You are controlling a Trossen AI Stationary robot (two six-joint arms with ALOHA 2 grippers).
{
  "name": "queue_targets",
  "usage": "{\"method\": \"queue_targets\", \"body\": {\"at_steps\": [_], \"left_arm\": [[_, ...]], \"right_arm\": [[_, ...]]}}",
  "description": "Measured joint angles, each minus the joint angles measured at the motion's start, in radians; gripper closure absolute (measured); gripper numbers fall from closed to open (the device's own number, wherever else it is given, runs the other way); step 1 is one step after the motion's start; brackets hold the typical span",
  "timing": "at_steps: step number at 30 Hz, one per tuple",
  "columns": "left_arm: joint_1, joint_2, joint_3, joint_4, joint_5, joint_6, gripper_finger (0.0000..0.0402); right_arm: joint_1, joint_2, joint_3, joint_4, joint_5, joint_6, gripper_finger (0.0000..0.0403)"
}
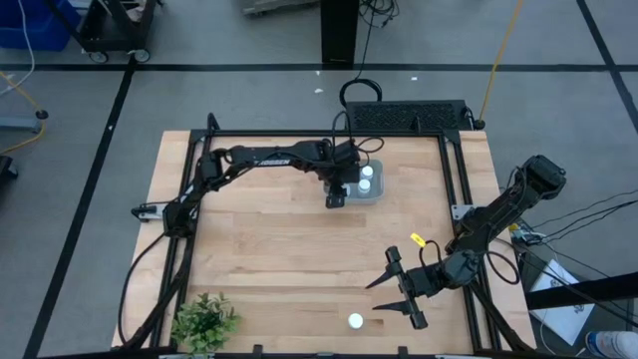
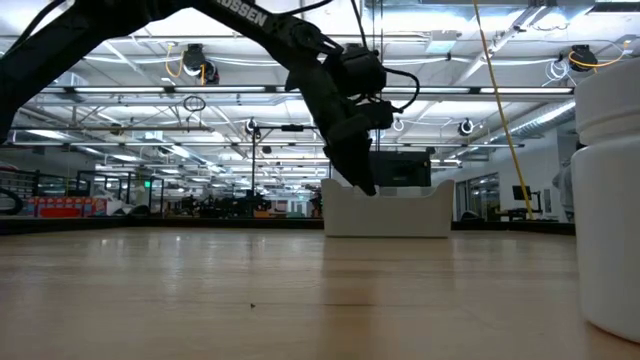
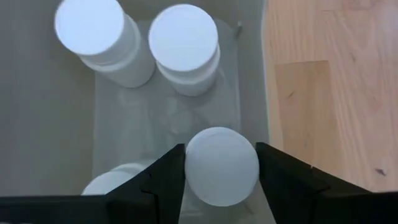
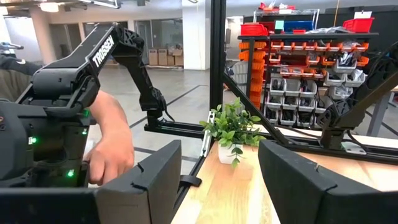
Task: Pick and place pill bottles into a basket
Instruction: Put the white medicine bottle into the gray bin
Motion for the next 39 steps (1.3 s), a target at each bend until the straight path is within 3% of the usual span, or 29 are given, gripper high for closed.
{"method": "queue_targets", "body": {"at_steps": [7, 19, 30, 39], "left_arm": [[0.0, 0.0, 0.0, 0.004, -0.01, -0.009, 0.023], [-0.003, 0.0, 0.0, 0.001, 0.007, -0.03, 0.0136], [-0.015, -0.001, 0.0, 0.002, -0.004, -0.033, 0.0101], [-0.028, -0.061, 0.028, -0.015, -0.037, -0.019, 0.0096]], "right_arm": [[0.0, 0.0, 0.0, 0.0, 0.0, 0.0, 0.0195], [0.0, 0.0, 0.0, -0.001, 0.0, 0.0, 0.0195], [0.0, 0.0, 0.0, -0.013, 0.0, 0.017, 0.0195], [0.0, 0.0, 0.0, -0.012, 0.0, 0.018, 0.0195]]}}
